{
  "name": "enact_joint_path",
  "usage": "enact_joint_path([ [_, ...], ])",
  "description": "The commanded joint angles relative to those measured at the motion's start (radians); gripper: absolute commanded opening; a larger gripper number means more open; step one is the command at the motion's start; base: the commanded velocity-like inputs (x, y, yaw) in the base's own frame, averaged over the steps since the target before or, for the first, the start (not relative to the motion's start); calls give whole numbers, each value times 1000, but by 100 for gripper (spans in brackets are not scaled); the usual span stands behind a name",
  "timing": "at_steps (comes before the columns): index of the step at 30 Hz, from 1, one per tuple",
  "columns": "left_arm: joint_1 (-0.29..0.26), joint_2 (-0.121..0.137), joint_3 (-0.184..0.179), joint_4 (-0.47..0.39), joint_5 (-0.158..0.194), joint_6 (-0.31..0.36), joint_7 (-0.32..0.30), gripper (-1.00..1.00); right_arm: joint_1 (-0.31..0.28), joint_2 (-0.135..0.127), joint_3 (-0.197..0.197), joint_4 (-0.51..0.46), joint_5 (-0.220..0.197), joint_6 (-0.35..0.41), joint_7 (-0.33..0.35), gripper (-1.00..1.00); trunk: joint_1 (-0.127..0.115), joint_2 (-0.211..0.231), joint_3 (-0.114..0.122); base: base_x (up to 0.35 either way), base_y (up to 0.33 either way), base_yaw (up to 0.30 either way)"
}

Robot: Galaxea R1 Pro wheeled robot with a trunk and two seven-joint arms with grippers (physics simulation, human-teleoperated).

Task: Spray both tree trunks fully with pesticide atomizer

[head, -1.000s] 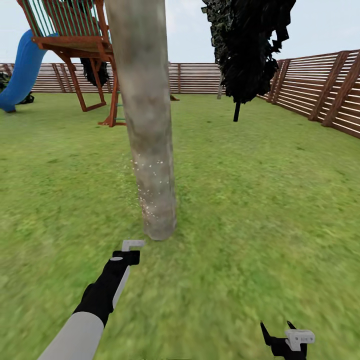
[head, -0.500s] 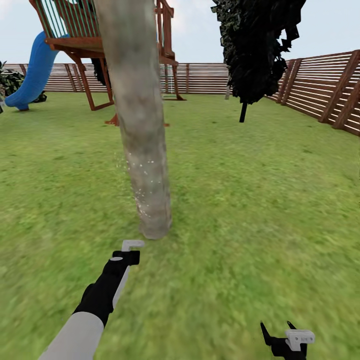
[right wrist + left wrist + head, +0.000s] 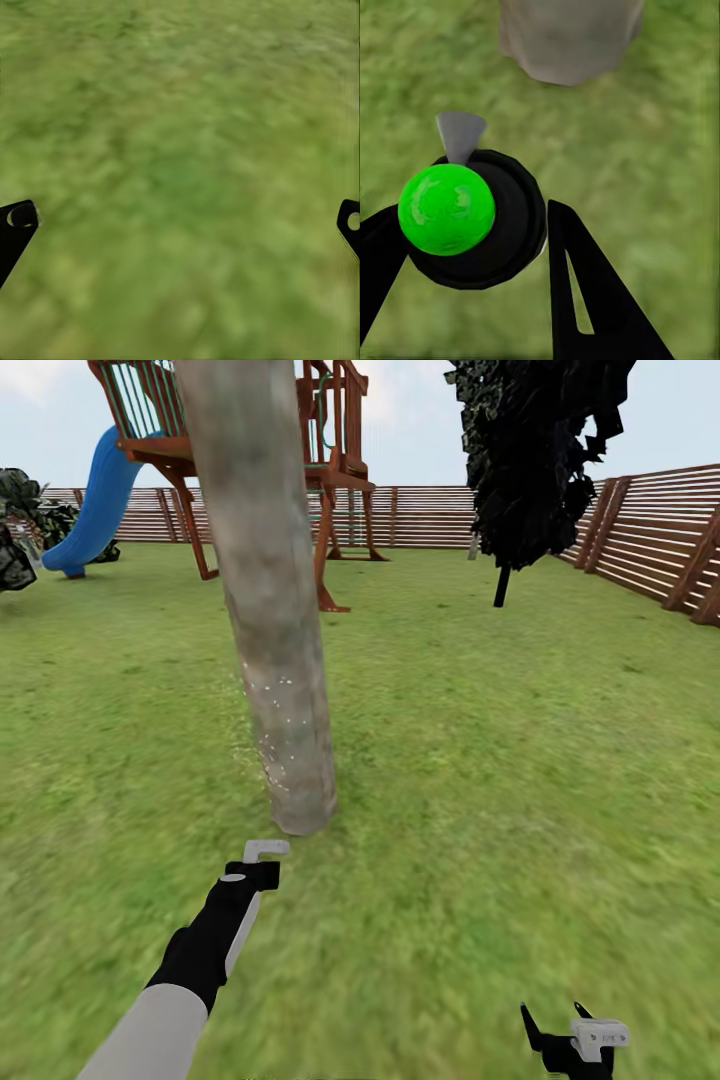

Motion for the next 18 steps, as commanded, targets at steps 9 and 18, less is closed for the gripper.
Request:
enact_joint_path([
  [9, 0, 0, 0, 0, 0, 0, 0, -100, 0, 0, 0, 0, 0, 0, 0, 100, 0, 0, 0, 0, -275, 121],
  [18, 0, 0, 0, 0, 0, 0, 0, -100, 0, 0, 0, 0, 0, 0, 0, 100, 0, 0, 0, 0, -275, 0],
])
